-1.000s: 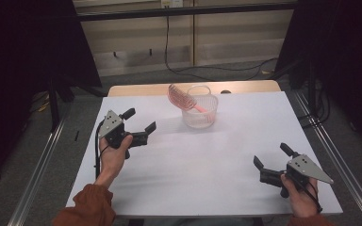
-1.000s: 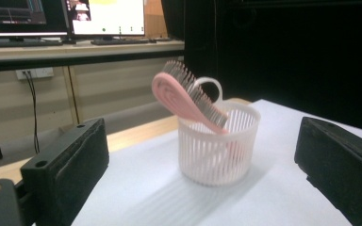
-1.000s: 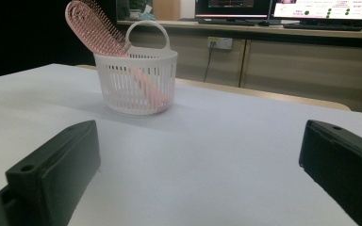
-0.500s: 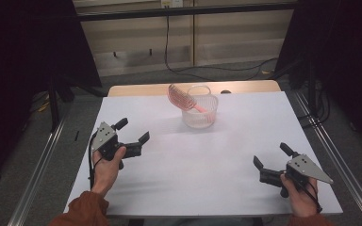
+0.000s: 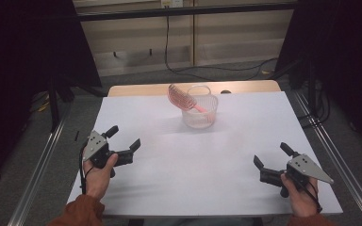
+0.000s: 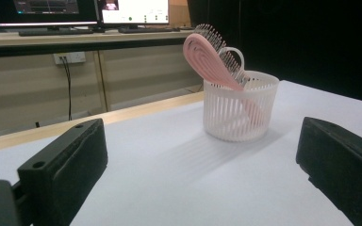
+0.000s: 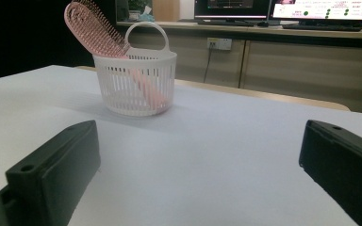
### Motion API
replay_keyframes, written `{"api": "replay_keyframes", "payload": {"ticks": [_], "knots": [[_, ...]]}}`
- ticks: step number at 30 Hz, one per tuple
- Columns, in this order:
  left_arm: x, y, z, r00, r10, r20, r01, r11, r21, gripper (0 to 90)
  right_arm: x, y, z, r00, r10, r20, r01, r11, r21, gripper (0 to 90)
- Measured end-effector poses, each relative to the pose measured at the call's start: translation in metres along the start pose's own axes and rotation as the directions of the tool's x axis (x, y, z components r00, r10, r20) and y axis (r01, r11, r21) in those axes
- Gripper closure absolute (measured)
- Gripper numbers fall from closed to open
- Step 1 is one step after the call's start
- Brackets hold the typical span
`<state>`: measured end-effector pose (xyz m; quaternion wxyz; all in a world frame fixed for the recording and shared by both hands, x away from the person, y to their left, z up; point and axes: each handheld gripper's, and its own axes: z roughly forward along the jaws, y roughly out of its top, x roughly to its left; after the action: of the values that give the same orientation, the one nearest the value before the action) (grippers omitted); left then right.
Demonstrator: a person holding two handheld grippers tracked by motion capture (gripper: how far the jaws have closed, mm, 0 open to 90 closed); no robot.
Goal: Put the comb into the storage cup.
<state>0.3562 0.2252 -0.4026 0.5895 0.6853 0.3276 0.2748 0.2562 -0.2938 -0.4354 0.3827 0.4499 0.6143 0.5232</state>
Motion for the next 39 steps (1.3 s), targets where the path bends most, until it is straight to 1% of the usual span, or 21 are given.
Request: {"api": "replay_keyframes", "payload": {"ticks": [3,5,7,11,15,16,21,22,23,25,26,27,29,30,32,33,34,36,37,38,39], "knots": [[-0.002,-0.001,-0.005,0.9999,0.007,-0.011,-0.007,1.0,0.0,3.5,0.0,0.0,0.0,1.0,-0.001,0.001,0.001,1.0,-0.002,0.0],[-0.004,-0.002,-0.009,0.9994,0.015,-0.032,-0.015,0.9999,0.001,3.7,0.0,0.0,0.0,1.0,0.001,0.004,-0.001,1.0,-0.003,0.0],[-0.006,-0.003,-0.013,0.9995,0.019,-0.026,-0.019,0.9998,-0.001,3.7,0.0,0.0,0.0,0.9999,0.005,0.009,-0.005,1.0,-0.006,0.0],[-0.009,-0.006,-0.022,0.9996,0.006,-0.027,-0.007,1.0,-0.007,3.6,-0.001,0.0,0.0,0.9999,0.005,0.014,-0.005,1.0,-0.005,0.0],[-0.009,-0.011,-0.025,0.9997,-0.002,-0.026,0.002,1.0,0.004,3.7,0.0,0.0,0.0,0.9999,0.004,0.013,-0.004,1.0,-0.008,0.0],[-0.01,-0.013,-0.025,0.9994,-0.006,-0.034,0.006,1.0,0.003,3.7,0.0,0.0,0.001,0.9999,0.002,0.011,-0.002,1.0,-0.007,0.0],[-0.011,-0.021,-0.028,0.9979,-0.043,-0.049,0.043,0.9991,0.006,3.5,0.0,0.001,0.0,0.9999,0.0,0.016,0.001,1.0,-0.007,0.0],[-0.012,-0.021,-0.029,0.9979,-0.03,-0.058,0.03,0.9995,0.011,3.4,0.0,0.001,-0.001,0.9999,0.0,0.016,0.0,1.0,-0.007,0.0],[-0.012,-0.021,-0.03,0.9982,-0.021,-0.056,0.022,0.9997,0.013,3.1,0.0,0.0,0.0,0.9999,0.001,0.014,-0.001,1.0,-0.008,0.0],[-0.013,-0.021,-0.032,0.9969,-0.017,-0.077,0.018,0.9998,0.012,3.1,0.0,0.001,0.0,0.9999,0.005,0.017,-0.005,1.0,-0.008,0.0],[-0.012,-0.022,-0.034,0.9966,-0.004,-0.083,0.006,0.9998,0.018,3.1,0.0,0.001,0.0,0.9998,0.002,0.019,-0.001,1.0,-0.009,0.0],[-0.012,-0.022,-0.035,0.9963,-0.014,-0.085,0.015,0.9997,0.02,3.1,0.0,0.001,-0.001,0.9998,0.0,0.02,0.0,1.0,-0.012,0.0],[-0.011,-0.024,-0.038,0.9966,-0.017,-0.081,0.019,0.9995,0.025,3.1,0.0,0.001,-0.001,0.9997,-0.002,0.024,0.002,1.0,-0.016,0.0],[-0.011,-0.025,-0.039,0.9964,-0.009,-0.084,0.011,0.9995,0.031,3.1,0.0,0.001,-0.001,0.9997,-0.002,0.025,0.003,1.0,-0.017,0.0],[-0.01,-0.028,-0.041,0.9961,-0.013,-0.087,0.016,0.9991,0.038,3.0,0.0,0.001,-0.001,0.9996,-0.001,0.028,0.001,1.0,-0.017,0.0],[-0.011,-0.028,-0.041,0.9963,-0.022,-0.083,0.024,0.9992,0.032,3.0,0.0,0.001,-0.001,0.9996,-0.001,0.028,0.002,1.0,-0.02,0.0],[-0.01,-0.029,-0.043,0.9968,-0.018,-0.078,0.021,0.9988,0.045,3.0,0.0,0.001,-0.001,0.9997,-0.003,0.026,0.003,1.0,-0.021,0.0],[-0.009,-0.03,-0.048,0.9969,-0.043,-0.066,0.047,0.9973,0.056,3.0,0.0,0.001,-0.002,0.9997,-0.004,0.026,0.005,1.0,-0.019,0.0],[-0.009,-0.031,-0.05,0.9971,-0.031,-0.069,0.035,0.9975,0.062,2.6,0.001,0.001,-0.002,0.9995,-0.01,0.029,0.011,1.0,-0.019,0.0],[-0.009,-0.031,-0.051,0.9969,-0.035,-0.07,0.039,0.9977,0.055,2.6,0.001,0.001,-0.003,0.9996,-0.011,0.028,0.012,1.0,-0.021,0.0],[-0.007,-0.031,-0.05,0.9968,-0.051,-0.062,0.054,0.9973,0.049,2.6,0.001,0.001,-0.003,0.9996,-0.011,0.025,0.011,1.0,-0.018,0.0]]}}
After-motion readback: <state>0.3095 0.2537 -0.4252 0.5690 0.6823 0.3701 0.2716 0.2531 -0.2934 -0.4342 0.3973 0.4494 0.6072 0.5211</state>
